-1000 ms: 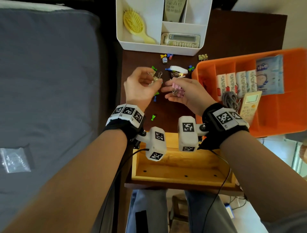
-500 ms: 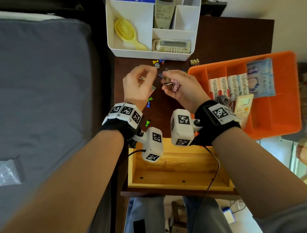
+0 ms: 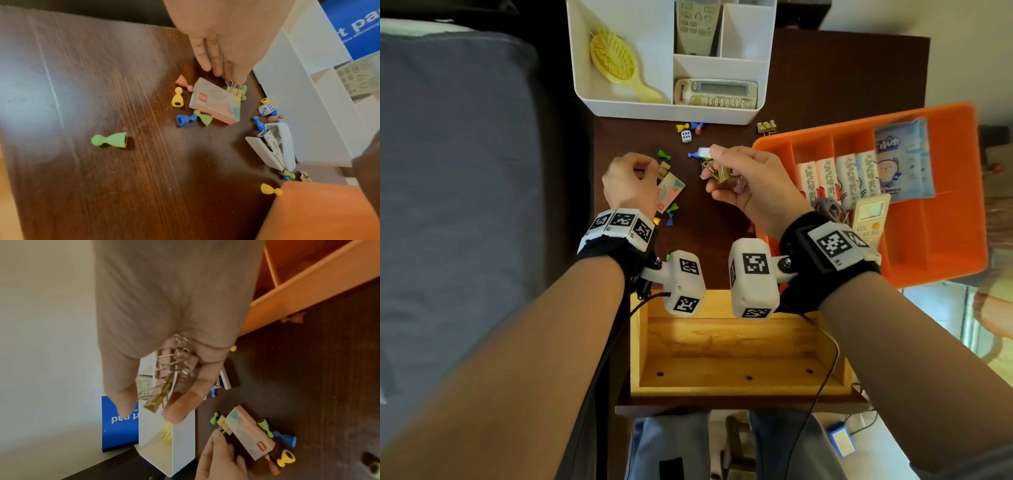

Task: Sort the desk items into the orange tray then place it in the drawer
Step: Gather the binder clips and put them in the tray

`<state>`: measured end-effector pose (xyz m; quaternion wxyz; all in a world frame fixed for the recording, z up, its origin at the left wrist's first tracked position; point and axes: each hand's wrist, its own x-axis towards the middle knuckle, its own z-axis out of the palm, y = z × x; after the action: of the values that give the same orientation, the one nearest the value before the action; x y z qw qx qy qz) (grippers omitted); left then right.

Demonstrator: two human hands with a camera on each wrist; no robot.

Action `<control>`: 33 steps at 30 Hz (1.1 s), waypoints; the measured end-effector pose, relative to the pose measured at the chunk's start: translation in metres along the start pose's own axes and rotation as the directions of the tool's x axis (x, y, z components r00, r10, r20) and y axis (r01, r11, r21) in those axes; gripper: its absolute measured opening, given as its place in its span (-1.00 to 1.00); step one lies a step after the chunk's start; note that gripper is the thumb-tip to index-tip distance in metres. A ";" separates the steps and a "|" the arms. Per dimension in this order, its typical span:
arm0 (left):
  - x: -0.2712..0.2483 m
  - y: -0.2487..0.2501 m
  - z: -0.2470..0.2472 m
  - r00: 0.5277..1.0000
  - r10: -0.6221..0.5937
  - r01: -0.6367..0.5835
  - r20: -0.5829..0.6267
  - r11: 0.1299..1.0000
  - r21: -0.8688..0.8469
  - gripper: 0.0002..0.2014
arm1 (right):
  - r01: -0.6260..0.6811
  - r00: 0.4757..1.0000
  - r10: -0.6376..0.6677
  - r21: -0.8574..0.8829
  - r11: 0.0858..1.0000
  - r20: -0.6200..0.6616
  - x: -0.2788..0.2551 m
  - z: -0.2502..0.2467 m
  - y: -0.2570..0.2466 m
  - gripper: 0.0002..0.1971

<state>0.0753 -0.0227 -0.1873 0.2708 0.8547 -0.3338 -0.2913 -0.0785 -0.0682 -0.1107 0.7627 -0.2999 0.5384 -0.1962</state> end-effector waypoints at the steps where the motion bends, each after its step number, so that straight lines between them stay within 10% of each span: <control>1: 0.000 0.000 0.000 1.000 -0.011 0.011 -0.012 1.000 -0.020 -0.84 | -0.002 1.000 0.002 0.013 1.000 -0.009 0.000 -0.001 -0.001 -0.86; 8: -0.011 0.010 -0.013 0.997 0.000 -0.018 -0.083 0.976 -0.216 -0.85 | -0.021 0.999 0.023 0.063 0.998 -0.026 -0.004 -0.003 -0.003 -0.85; 14: -0.027 0.032 -0.023 0.996 0.002 0.050 0.093 0.833 -0.550 -0.81 | -0.121 0.993 0.121 0.098 0.988 0.003 -0.012 -0.004 0.000 -0.71; 27: -0.054 0.051 -0.019 0.874 0.154 0.136 0.461 0.834 -0.535 -0.85 | -0.102 0.995 0.099 0.109 0.989 0.033 -0.031 -0.016 0.013 -0.74; 33: -0.048 0.055 -0.004 0.923 0.108 0.099 0.370 0.861 -0.498 -0.84 | -0.024 0.999 0.025 0.020 1.000 -0.038 -0.036 -0.035 0.012 -0.94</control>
<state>0.0260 -0.0212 -0.1326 0.4159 0.6780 -0.2937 -0.5302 -0.1237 -0.0450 -0.1014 0.7574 -0.2820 0.5547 -0.1978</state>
